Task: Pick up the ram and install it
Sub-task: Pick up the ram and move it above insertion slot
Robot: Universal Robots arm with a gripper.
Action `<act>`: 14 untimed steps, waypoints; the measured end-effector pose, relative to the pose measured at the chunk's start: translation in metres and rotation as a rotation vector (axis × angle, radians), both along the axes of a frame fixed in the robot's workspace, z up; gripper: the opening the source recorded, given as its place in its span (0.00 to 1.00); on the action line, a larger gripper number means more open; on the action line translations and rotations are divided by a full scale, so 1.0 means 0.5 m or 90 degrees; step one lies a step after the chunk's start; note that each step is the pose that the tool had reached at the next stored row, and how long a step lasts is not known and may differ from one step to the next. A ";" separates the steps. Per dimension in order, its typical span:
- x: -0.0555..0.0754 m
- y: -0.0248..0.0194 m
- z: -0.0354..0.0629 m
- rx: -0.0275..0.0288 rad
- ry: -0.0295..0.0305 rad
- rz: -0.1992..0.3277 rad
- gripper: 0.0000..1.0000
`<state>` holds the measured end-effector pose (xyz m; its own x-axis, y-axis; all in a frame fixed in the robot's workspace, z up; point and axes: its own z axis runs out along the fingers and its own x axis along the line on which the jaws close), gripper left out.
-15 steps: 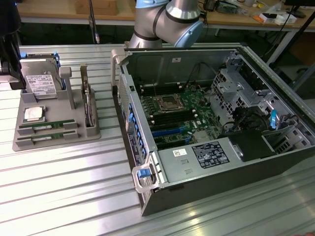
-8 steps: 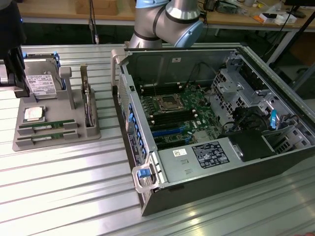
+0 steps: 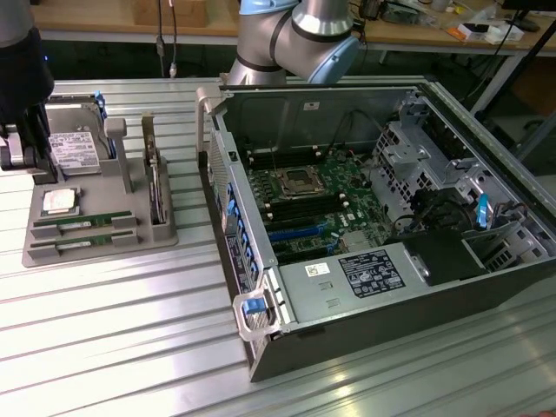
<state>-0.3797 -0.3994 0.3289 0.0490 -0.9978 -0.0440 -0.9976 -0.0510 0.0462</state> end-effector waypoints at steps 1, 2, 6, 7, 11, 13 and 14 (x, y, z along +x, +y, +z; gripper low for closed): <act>0.000 0.0000 -0.006 0.0000 0.0001 0.000 0.11; 0.000 0.0000 -0.017 0.0000 0.0000 0.000 0.11; 0.000 0.0000 -0.038 -0.0012 0.0000 0.000 0.11; 0.000 0.0000 -0.043 -0.0017 0.0000 0.000 0.11; 0.000 0.0000 -0.069 -0.0021 0.0000 0.000 0.11; 0.000 0.0000 -0.086 -0.0022 0.0000 0.000 0.11; 0.000 0.0000 -0.093 -0.0021 0.0000 0.000 0.11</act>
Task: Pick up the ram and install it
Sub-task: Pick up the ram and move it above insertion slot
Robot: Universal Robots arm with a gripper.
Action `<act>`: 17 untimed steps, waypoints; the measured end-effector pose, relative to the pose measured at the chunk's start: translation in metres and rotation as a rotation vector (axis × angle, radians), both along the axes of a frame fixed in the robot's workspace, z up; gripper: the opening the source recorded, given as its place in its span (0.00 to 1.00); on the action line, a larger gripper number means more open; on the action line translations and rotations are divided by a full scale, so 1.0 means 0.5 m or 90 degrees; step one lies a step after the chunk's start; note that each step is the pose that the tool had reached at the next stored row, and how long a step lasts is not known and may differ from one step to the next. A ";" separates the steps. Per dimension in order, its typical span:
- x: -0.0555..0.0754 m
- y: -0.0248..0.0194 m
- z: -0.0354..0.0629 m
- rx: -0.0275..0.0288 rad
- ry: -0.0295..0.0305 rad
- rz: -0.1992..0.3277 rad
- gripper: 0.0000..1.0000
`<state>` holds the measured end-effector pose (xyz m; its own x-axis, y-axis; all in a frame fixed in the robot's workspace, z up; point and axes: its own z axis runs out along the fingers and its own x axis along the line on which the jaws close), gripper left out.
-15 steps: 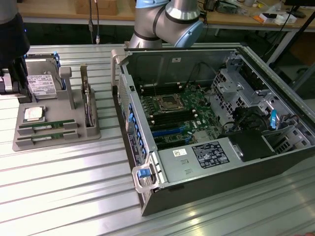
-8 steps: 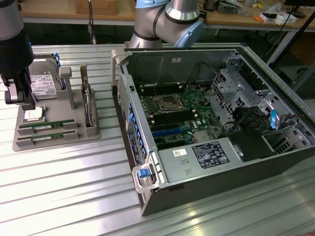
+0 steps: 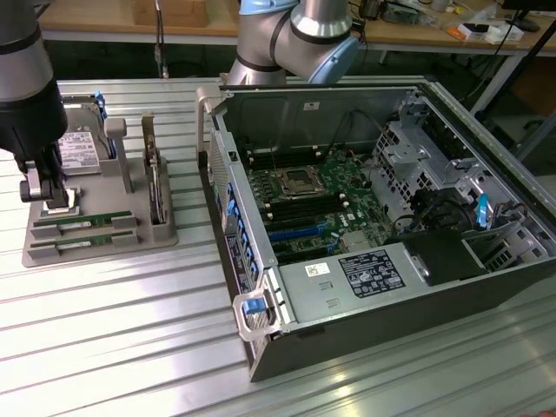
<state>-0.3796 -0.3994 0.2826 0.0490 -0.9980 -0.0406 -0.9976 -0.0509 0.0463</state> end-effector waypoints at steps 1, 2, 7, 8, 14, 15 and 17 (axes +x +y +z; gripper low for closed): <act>0.000 0.0000 -0.006 0.0000 0.0001 0.000 0.11; 0.000 0.0000 -0.014 0.0000 0.0000 0.000 0.11; 0.000 0.0000 -0.038 -0.0019 0.0029 0.000 0.11; 0.000 0.0000 -0.038 -0.0019 0.0029 0.000 0.11; 0.000 0.0000 -0.038 -0.0018 0.0029 0.000 0.11; 0.000 0.0000 -0.038 -0.0018 0.0028 0.000 0.11; 0.000 0.0000 -0.038 -0.0018 0.0028 0.000 0.11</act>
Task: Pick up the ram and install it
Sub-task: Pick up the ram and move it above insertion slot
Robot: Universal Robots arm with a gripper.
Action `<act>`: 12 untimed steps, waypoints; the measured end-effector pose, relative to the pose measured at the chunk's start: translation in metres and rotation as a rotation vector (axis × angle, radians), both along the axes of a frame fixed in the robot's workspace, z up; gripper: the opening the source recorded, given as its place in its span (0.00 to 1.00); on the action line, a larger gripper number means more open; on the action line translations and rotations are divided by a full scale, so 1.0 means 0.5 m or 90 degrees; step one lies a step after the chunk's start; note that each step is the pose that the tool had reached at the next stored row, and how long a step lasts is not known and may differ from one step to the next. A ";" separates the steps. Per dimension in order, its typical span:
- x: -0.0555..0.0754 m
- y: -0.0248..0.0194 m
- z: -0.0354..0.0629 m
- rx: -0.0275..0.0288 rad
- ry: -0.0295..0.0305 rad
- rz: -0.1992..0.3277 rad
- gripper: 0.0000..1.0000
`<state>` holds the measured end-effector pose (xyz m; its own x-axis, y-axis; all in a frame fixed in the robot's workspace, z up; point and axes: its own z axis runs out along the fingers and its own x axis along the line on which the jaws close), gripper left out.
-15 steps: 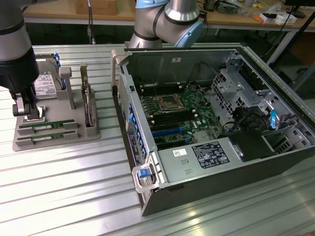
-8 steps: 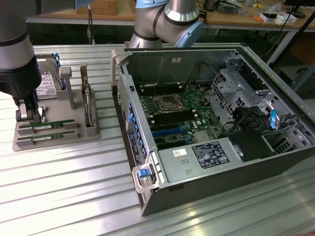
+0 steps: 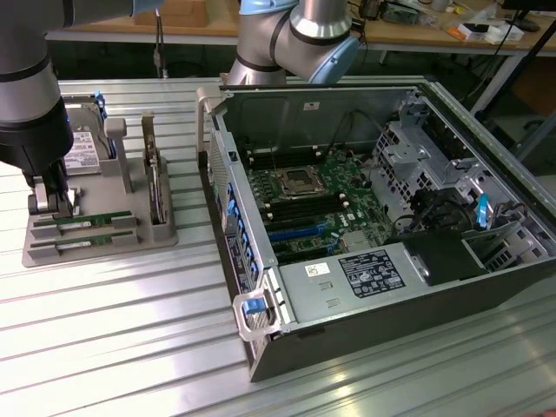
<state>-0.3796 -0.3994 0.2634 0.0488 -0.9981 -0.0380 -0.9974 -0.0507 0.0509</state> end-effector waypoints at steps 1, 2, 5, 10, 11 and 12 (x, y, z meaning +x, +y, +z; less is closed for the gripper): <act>0.000 0.0000 0.000 0.0000 0.0000 0.000 0.11; 0.000 0.0000 0.000 0.0000 0.0000 0.000 0.11; 0.000 0.0000 0.000 0.0000 0.0000 0.000 0.11; 0.000 0.0000 0.000 0.0000 0.0000 0.000 0.30; 0.000 0.0000 0.000 0.0000 0.0000 0.000 0.30; 0.000 0.0000 0.000 0.0000 0.0000 0.000 0.30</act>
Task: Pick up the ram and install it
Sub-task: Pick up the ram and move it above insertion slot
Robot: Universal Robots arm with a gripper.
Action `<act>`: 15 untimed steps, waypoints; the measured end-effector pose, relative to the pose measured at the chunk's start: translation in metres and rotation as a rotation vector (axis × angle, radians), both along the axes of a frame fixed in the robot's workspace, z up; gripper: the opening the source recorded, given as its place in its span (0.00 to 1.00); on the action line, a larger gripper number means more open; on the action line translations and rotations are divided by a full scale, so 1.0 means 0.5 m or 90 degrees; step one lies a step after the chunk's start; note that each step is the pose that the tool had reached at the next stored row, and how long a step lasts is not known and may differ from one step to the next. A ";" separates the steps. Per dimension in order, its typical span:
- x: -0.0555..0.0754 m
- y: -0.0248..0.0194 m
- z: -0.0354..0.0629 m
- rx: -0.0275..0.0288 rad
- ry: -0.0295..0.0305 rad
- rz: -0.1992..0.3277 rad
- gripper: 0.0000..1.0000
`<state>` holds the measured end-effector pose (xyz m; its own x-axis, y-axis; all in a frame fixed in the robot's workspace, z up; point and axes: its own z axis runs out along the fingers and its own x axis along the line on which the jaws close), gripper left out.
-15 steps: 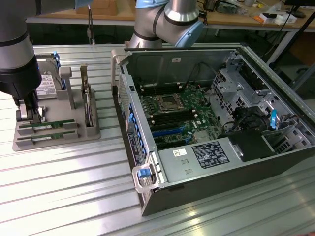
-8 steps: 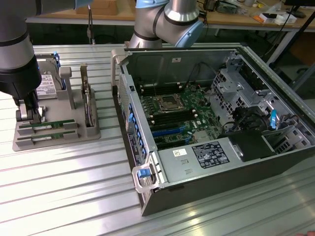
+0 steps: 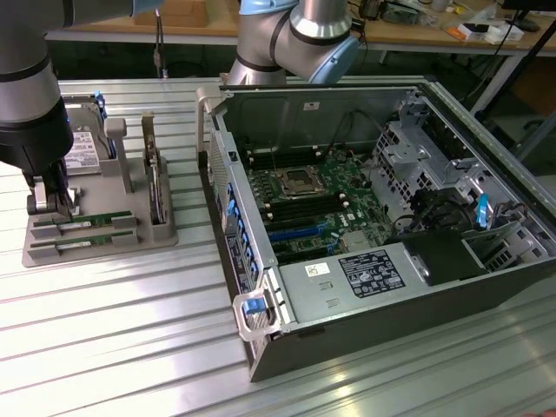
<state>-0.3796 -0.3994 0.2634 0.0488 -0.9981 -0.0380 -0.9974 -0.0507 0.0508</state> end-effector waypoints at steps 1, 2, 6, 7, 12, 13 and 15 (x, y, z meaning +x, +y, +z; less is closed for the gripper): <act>0.000 0.0000 0.000 0.0000 0.0000 0.000 0.30; 0.000 0.0000 0.000 0.0000 0.0000 0.000 0.30; 0.000 0.0000 -0.007 0.0000 0.0000 0.000 0.30; 0.000 0.0000 -0.012 0.0000 -0.0001 0.000 0.30; 0.000 0.0000 -0.032 -0.0001 0.0000 0.000 0.30; 0.000 0.0000 -0.037 -0.0001 0.0000 0.000 0.30; 0.000 0.0000 -0.052 -0.0001 0.0000 0.000 0.30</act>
<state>-0.3796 -0.3994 0.2374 0.0488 -0.9981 -0.0379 -0.9974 -0.0507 0.0509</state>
